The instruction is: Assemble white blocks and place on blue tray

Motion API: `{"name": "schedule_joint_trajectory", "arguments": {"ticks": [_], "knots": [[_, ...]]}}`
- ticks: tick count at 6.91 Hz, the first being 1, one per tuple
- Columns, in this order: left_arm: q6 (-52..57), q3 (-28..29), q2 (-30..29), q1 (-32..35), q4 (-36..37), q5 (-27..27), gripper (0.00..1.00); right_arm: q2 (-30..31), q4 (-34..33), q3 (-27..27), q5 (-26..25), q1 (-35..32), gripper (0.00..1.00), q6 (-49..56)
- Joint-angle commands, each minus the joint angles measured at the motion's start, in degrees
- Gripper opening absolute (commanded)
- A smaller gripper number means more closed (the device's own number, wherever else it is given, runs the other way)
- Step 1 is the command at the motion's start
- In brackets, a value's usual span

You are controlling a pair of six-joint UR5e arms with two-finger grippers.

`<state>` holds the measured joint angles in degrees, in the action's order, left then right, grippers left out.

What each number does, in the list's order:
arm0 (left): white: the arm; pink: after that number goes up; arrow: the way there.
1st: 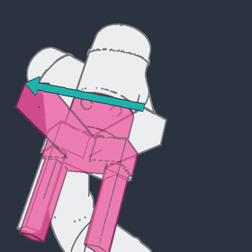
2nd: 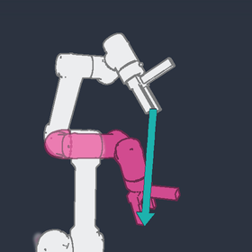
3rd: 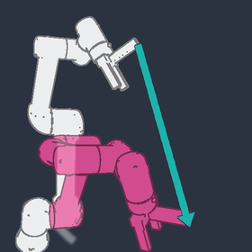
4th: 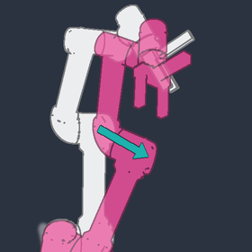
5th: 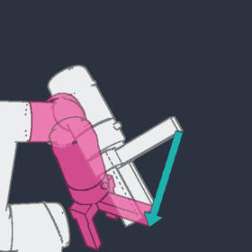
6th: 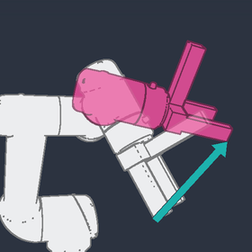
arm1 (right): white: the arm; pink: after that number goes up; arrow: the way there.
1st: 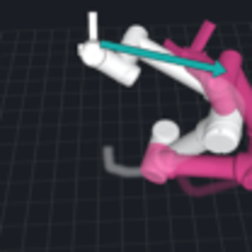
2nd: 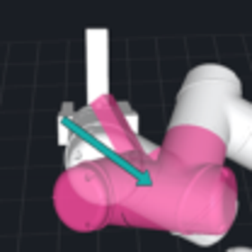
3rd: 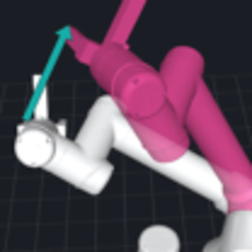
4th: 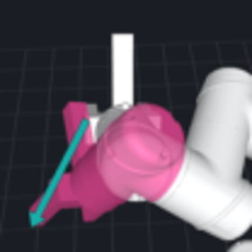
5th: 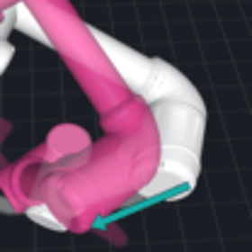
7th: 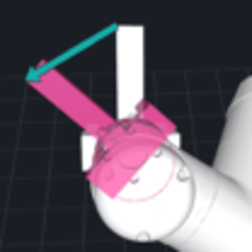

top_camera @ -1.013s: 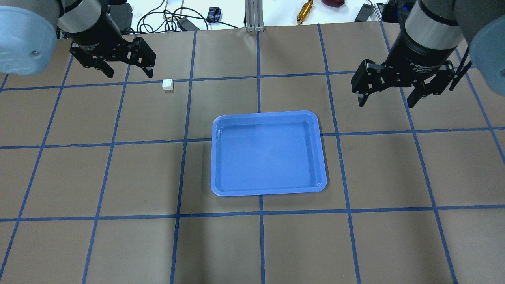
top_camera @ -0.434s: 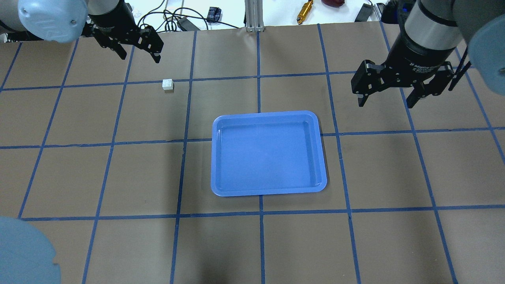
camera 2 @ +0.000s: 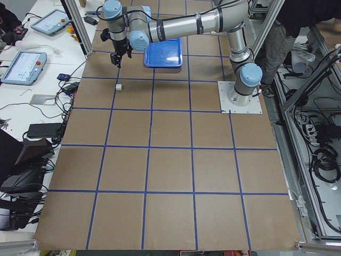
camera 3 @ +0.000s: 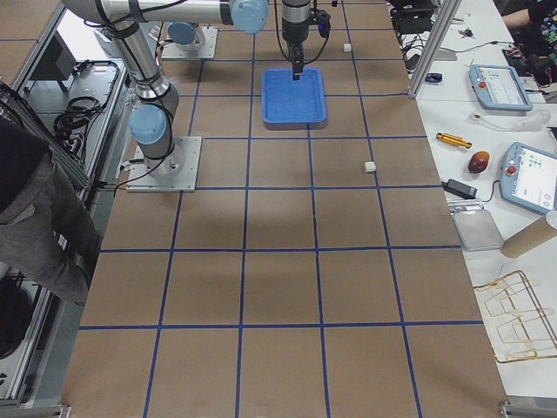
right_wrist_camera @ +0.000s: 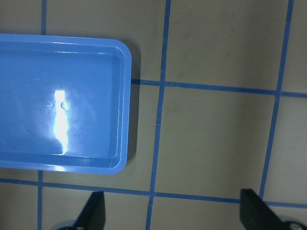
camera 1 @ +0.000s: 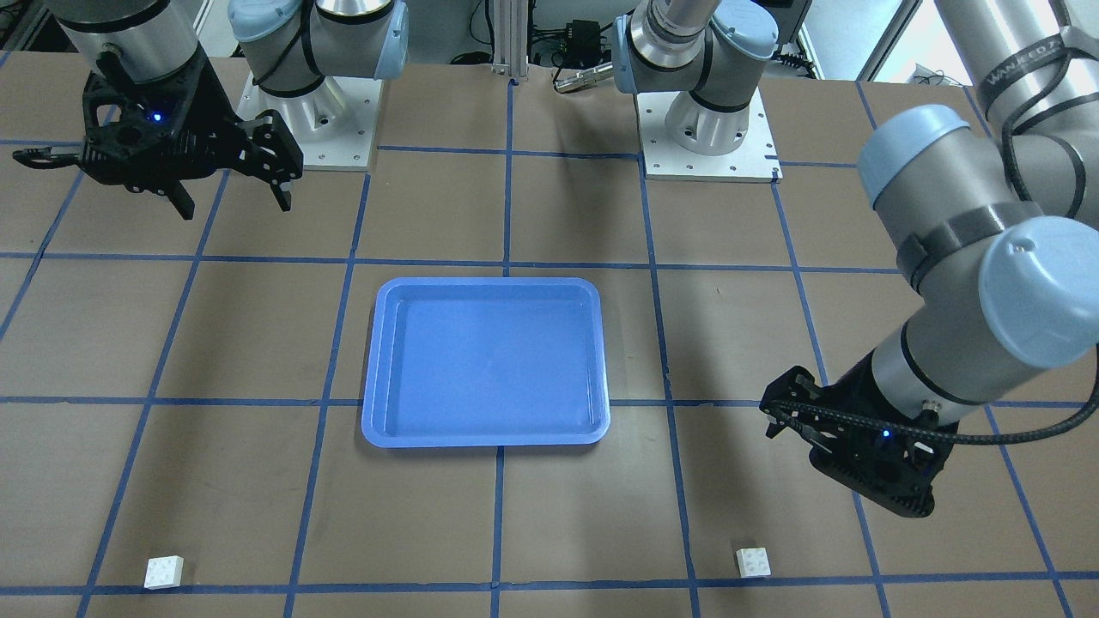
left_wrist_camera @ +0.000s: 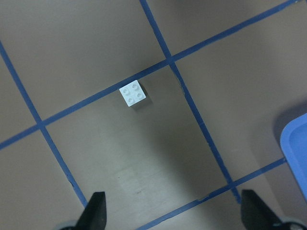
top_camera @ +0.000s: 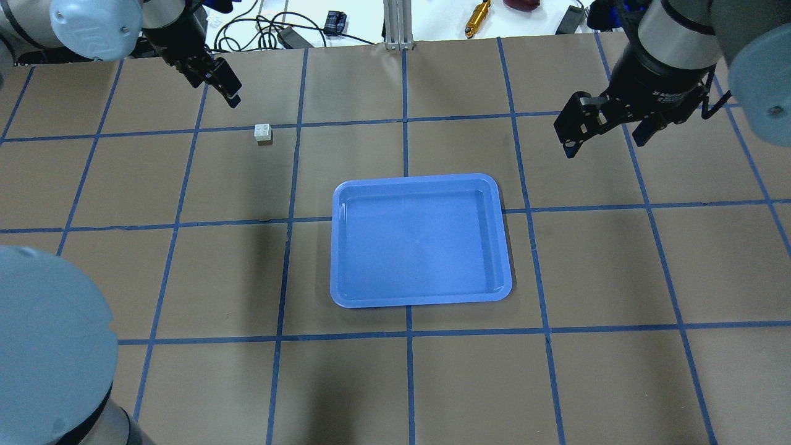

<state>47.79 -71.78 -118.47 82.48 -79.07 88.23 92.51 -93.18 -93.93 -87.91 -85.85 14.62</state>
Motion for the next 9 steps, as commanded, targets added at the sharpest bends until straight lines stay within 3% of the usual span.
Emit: {"name": "schedule_joint_trajectory", "arguments": {"ticks": [1, 2, 4, 6, 7, 9], "knots": [[18.31, 0.50, -5.00, -1.09, 4.60, -0.51, 1.00, -4.86, -0.78, 0.59, 7.62, 8.53, 1.00, 13.96], [25.78, 0.41, -6.76, -1.53, 4.71, -3.04, 1.00, -7.66, -3.13, 0.77, 11.41, 11.37, 1.00, 20.39], [39.42, 0.59, -10.36, -1.62, 9.16, -4.98, 1.00, -12.85, -9.54, 1.12, 12.24, 13.06, 1.00, 32.62], [52.34, 2.51, -13.88, -1.62, 10.16, -5.53, 1.00, -21.44, -10.10, 9.07, 16.09, 15.87, 1.00, 47.27], [55.36, 3.56, -15.29, -1.62, 10.25, -5.61, 1.00, -26.01, -10.10, 13.12, 18.02, 16.75, 1.00, 53.87], [56.01, 4.28, -16.97, -1.62, 10.25, -6.32, 1.00, -31.83, -10.18, 15.44, 24.59, 19.03, 1.00, 63.81]]}}
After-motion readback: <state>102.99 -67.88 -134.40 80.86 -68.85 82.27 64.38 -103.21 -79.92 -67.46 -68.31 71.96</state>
